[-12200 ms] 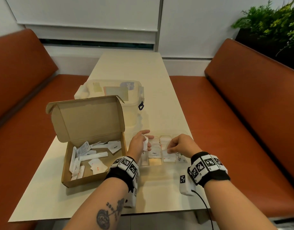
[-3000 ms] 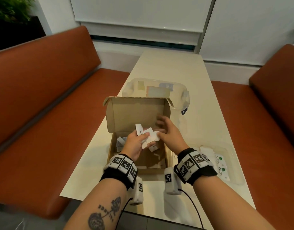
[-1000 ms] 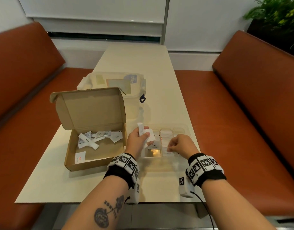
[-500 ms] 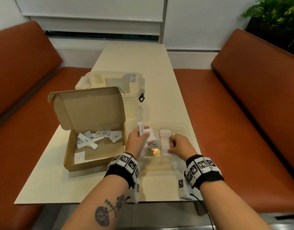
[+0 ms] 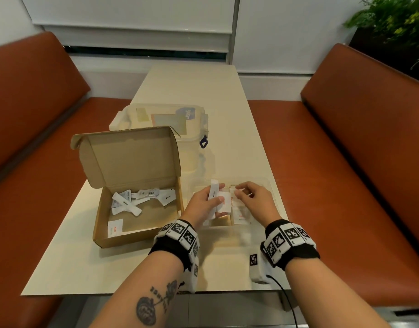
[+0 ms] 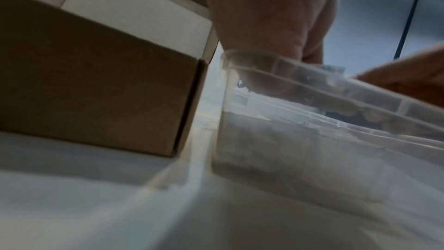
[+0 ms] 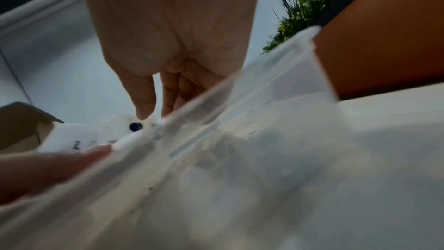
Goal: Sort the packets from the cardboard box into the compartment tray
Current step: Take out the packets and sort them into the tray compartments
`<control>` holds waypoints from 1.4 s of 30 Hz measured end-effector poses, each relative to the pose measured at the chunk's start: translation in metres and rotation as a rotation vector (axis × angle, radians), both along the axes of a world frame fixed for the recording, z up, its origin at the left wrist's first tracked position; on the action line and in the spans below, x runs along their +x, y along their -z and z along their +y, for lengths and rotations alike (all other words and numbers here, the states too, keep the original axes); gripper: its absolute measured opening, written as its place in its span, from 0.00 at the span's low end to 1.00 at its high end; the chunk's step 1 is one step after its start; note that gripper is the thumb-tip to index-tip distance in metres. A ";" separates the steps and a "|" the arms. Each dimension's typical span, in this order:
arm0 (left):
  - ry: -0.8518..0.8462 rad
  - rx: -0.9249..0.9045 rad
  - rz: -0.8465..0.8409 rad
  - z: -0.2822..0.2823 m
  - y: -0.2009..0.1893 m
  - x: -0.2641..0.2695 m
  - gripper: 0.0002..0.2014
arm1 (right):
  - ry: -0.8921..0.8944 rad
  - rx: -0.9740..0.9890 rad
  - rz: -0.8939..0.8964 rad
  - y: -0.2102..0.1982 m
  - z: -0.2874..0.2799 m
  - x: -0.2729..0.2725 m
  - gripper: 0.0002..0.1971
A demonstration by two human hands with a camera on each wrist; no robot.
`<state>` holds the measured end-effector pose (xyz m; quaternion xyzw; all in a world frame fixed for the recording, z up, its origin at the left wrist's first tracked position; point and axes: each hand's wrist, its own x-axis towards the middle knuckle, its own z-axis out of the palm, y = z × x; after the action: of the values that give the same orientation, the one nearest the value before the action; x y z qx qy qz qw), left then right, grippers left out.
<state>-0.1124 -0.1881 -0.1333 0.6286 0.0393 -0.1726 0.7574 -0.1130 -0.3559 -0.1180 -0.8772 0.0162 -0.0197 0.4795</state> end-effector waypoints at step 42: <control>-0.284 -0.152 -0.024 -0.002 0.008 0.004 0.13 | -0.269 -0.523 0.306 -0.021 -0.010 0.004 0.06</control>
<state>-0.1089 -0.1904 -0.1416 0.5598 0.1056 -0.0586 0.8198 -0.1094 -0.3659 -0.0968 -0.9577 -0.0333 0.1722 0.2283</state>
